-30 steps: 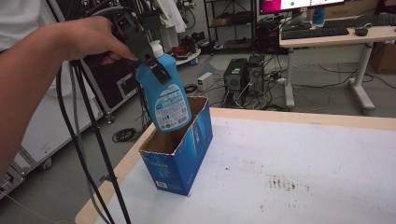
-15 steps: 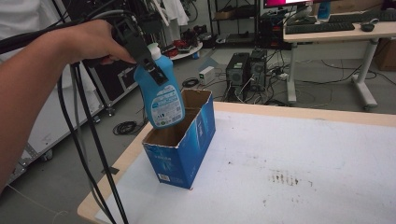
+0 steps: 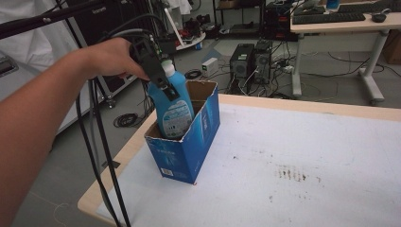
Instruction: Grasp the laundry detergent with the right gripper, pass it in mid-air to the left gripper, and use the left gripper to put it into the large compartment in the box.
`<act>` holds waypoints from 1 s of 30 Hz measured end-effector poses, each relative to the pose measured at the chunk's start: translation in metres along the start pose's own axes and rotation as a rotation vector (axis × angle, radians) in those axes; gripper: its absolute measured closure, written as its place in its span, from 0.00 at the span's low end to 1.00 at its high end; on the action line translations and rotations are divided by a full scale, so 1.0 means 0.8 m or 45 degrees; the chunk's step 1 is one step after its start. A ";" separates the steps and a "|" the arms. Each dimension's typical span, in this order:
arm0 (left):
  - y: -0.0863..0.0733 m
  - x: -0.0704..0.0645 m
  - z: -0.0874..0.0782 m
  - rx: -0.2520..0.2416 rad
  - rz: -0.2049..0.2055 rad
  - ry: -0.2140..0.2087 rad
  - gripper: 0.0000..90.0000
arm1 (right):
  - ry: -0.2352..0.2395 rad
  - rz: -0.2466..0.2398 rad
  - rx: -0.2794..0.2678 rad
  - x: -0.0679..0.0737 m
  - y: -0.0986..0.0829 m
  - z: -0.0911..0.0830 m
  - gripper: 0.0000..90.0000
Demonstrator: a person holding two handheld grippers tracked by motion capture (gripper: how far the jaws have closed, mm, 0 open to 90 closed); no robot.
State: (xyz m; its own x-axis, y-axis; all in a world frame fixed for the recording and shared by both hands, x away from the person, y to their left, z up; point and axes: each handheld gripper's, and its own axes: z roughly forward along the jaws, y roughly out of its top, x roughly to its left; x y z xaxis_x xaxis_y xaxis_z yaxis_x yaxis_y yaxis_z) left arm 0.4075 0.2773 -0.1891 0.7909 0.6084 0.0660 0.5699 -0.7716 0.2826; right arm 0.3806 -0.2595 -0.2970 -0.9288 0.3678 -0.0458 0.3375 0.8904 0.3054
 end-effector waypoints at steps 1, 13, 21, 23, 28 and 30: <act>-0.001 0.001 0.006 0.011 0.001 -0.004 0.42 | 0.001 0.006 0.002 0.000 0.000 0.000 0.01; -0.012 0.004 0.069 0.076 0.055 -0.012 0.42 | 0.009 0.017 0.023 -0.002 0.000 0.008 0.01; -0.015 0.006 0.097 0.117 0.057 -0.033 0.42 | 0.014 0.019 0.039 -0.002 0.001 0.013 0.01; -0.017 0.007 0.102 0.120 0.050 -0.038 0.42 | 0.016 0.023 0.041 -0.003 0.001 0.013 0.01; -0.022 0.008 0.112 0.128 0.042 -0.045 0.42 | 0.019 0.023 0.045 -0.003 0.001 0.014 0.01; -0.024 0.009 0.116 0.135 0.044 -0.047 0.42 | 0.021 0.023 0.048 -0.003 0.001 0.016 0.01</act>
State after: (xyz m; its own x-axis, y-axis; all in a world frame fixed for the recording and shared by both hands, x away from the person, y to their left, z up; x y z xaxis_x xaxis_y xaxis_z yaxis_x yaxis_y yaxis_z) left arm 0.4228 0.2791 -0.2824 0.8169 0.5755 0.0378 0.5612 -0.8083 0.1782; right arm 0.3851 -0.2563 -0.3084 -0.9249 0.3794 -0.0246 0.3592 0.8933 0.2703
